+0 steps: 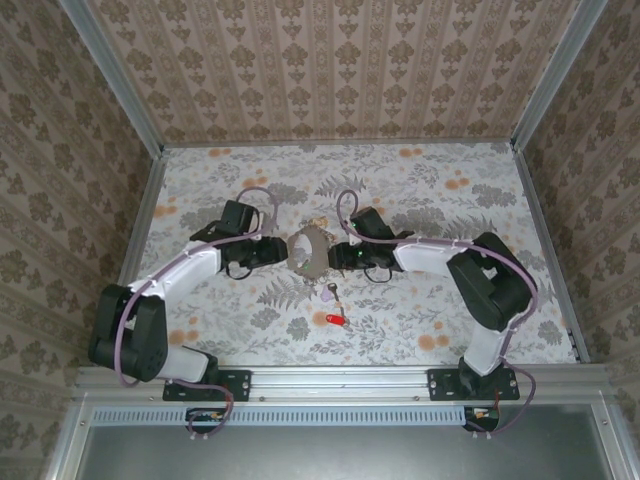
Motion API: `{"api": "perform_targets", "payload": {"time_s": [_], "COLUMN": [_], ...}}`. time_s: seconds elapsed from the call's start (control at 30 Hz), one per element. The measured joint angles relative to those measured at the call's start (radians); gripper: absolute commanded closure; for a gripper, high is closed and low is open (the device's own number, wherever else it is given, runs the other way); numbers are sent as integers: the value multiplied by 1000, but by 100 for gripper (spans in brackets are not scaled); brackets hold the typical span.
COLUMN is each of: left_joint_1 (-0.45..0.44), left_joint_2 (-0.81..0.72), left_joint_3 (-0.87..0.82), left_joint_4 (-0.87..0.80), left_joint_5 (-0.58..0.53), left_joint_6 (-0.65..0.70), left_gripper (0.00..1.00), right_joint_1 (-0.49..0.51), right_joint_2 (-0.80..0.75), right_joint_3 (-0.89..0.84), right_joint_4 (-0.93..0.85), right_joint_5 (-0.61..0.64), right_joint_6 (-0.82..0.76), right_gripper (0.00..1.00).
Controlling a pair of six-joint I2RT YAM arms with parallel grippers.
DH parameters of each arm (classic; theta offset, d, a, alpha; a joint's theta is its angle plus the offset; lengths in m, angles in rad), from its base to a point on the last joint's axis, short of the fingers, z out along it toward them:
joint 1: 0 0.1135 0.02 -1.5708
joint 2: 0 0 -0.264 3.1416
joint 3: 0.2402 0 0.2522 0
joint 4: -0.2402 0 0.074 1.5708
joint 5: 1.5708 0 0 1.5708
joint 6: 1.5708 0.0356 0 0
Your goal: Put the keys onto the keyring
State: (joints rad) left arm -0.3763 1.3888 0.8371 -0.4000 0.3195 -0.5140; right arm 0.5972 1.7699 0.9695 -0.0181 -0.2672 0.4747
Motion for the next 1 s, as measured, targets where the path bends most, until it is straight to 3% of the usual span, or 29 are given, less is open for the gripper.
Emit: {"api": "perform_targets", "payload": {"time_s": [0.17, 0.27, 0.43, 0.7, 1.0], "left_joint_1": [84, 140, 202, 215, 215], "left_joint_2": [-81, -134, -179, -189, -200], "left_joint_3": [-16, -33, -76, -109, -156], "left_joint_4": [-72, -98, -122, -132, -118], "left_joint_5": [8, 8, 0, -9, -9], "left_joint_6": [19, 30, 35, 31, 14], "left_gripper": [48, 49, 49, 51, 52], "right_joint_1": [56, 128, 218, 226, 247], "right_joint_2": [-80, -72, -2, 151, 205], "right_joint_3": [29, 77, 193, 326, 380], "right_joint_4": [-113, -156, -237, -364, -452], "right_joint_5": [51, 58, 108, 161, 178], "right_joint_6": [-168, -187, -145, -92, -82], "right_gripper": [70, 61, 60, 67, 67]}}
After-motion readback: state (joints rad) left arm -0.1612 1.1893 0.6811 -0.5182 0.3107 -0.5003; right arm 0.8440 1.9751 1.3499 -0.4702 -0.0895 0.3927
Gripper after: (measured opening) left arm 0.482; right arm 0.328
